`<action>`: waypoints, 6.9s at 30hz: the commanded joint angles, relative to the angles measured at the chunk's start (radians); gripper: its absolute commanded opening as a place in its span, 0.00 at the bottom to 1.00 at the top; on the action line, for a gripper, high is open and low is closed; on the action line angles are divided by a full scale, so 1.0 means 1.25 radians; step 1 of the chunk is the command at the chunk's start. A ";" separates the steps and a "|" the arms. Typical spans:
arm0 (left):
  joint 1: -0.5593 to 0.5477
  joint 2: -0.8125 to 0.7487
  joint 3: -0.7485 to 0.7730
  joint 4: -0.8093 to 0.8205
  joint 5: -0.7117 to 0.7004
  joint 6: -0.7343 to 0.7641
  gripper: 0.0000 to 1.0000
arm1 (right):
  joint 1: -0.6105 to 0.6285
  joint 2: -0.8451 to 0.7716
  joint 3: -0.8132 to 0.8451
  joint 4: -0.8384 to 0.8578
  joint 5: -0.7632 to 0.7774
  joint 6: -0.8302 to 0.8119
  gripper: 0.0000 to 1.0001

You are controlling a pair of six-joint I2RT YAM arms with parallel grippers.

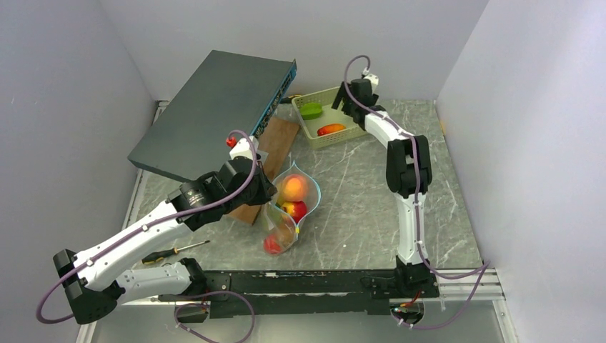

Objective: Place the food in the zip-top bag and seal the zipper
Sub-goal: Pick up the fake fruit from the bin, then place the fake fruit in the zipper food storage bag, then adjust the zipper food storage bag at the center of the board, then zip the zipper food storage bag at the center of the board.

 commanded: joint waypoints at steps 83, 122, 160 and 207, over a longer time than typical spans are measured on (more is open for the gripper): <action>0.014 0.058 -0.019 0.116 0.013 0.041 0.00 | 0.303 -0.903 -0.522 -0.158 -0.200 -0.009 0.22; 0.014 -0.038 -0.036 0.090 -0.032 0.020 0.00 | 0.651 -0.982 -0.558 -0.294 0.127 0.034 0.99; 0.013 -0.073 -0.008 0.009 -0.153 -0.072 0.00 | 1.107 -0.794 -0.537 -0.503 0.605 0.333 0.75; 0.014 -0.093 0.262 -0.059 0.238 0.432 0.72 | 1.012 -1.114 -0.812 -0.104 0.403 -0.361 0.00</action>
